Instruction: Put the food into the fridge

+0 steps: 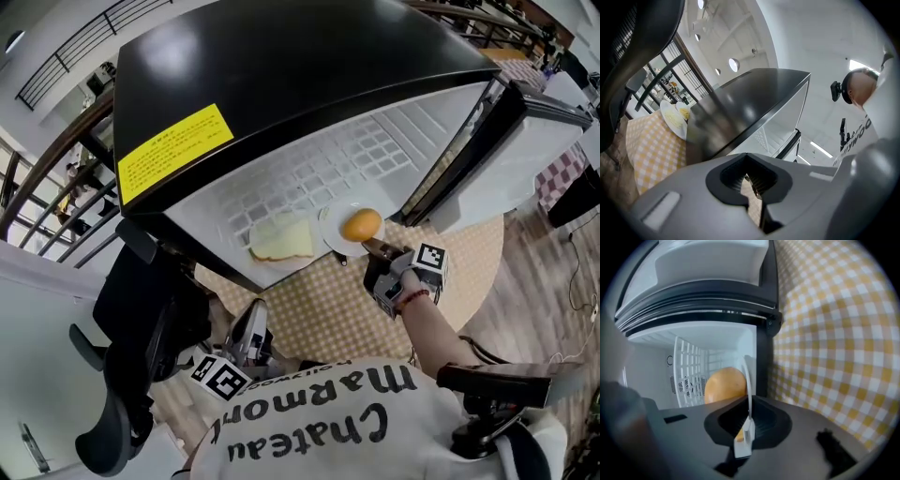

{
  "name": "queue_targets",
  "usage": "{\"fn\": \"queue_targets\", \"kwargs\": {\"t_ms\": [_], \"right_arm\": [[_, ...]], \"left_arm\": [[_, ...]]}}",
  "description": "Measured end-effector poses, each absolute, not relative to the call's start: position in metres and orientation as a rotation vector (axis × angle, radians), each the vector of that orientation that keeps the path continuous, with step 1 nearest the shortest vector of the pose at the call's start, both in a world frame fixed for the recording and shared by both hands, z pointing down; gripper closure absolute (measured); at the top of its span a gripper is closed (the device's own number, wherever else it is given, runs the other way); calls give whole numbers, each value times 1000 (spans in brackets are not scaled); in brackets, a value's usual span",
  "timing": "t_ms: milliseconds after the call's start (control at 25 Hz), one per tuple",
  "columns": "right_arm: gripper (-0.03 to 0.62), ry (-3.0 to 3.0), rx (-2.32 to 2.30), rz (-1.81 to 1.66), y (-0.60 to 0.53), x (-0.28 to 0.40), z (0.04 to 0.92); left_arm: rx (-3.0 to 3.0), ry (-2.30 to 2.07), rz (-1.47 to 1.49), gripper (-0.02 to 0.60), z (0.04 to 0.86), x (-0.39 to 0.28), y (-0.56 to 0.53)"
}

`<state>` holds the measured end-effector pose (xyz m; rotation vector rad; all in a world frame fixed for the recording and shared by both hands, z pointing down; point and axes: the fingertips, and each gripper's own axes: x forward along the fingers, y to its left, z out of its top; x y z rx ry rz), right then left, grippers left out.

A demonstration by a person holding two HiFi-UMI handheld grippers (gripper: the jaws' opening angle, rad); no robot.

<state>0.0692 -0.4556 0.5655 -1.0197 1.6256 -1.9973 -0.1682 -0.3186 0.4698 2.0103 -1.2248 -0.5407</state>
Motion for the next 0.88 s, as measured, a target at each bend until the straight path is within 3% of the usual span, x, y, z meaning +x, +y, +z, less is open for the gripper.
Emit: {"fn": "queue_targets", "kwargs": {"t_ms": [880], "right_arm": [[568, 1569, -1087, -1959, -518, 68, 556]], "left_arm": [[2048, -1129, -476, 586, 480, -160, -348]]}}
